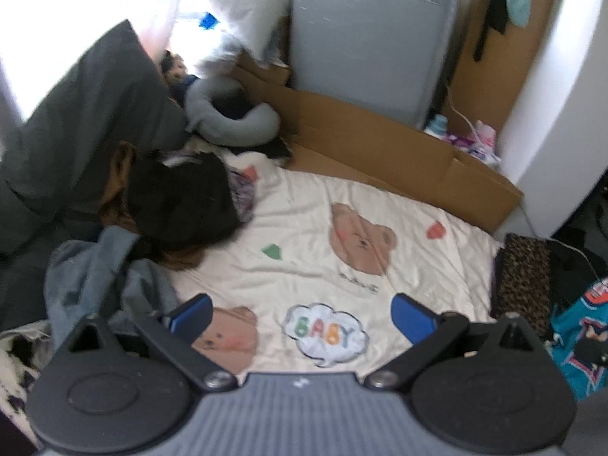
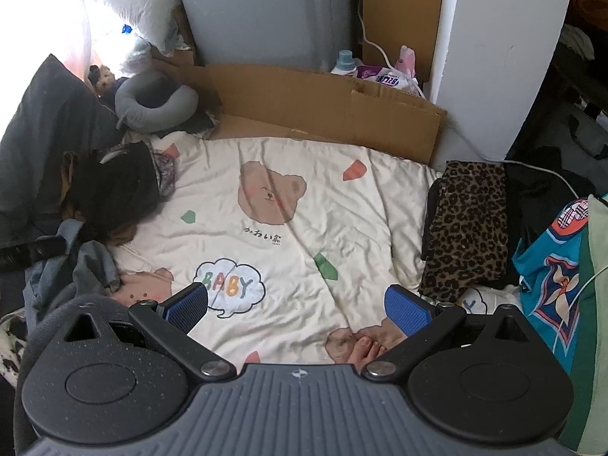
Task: Fold clothes
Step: 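Move the left tool toward the black knit garment on the clothes pile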
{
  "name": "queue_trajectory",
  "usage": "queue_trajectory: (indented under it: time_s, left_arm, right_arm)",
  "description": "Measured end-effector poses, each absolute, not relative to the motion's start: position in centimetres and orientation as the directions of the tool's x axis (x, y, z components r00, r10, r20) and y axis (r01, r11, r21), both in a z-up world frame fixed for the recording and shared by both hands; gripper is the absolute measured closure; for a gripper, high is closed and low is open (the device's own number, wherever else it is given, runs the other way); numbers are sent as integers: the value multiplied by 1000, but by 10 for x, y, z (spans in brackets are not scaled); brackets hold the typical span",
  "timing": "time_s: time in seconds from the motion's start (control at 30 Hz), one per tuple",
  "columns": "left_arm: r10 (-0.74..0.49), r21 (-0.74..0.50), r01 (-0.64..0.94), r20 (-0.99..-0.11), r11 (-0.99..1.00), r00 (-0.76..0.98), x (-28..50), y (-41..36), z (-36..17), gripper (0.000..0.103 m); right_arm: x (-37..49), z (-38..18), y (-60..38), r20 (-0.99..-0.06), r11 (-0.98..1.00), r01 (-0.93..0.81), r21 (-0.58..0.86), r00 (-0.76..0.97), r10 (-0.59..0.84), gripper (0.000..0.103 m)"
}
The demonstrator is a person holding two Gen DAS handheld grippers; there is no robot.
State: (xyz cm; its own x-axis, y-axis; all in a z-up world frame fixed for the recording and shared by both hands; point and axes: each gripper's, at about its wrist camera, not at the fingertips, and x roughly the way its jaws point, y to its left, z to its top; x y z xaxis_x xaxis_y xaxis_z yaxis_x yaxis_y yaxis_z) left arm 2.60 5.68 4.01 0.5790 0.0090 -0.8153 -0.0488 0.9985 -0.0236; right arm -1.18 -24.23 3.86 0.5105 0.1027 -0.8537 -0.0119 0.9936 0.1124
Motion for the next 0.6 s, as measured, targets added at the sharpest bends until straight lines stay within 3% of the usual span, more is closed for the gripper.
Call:
queue_trajectory:
  time_s: [0.6]
  left_arm:
    - [125,7,-187,-768,982,628,1,149,89,1]
  right_arm:
    - [-19,42,-250,-837,973,-21,228,506,207,1]
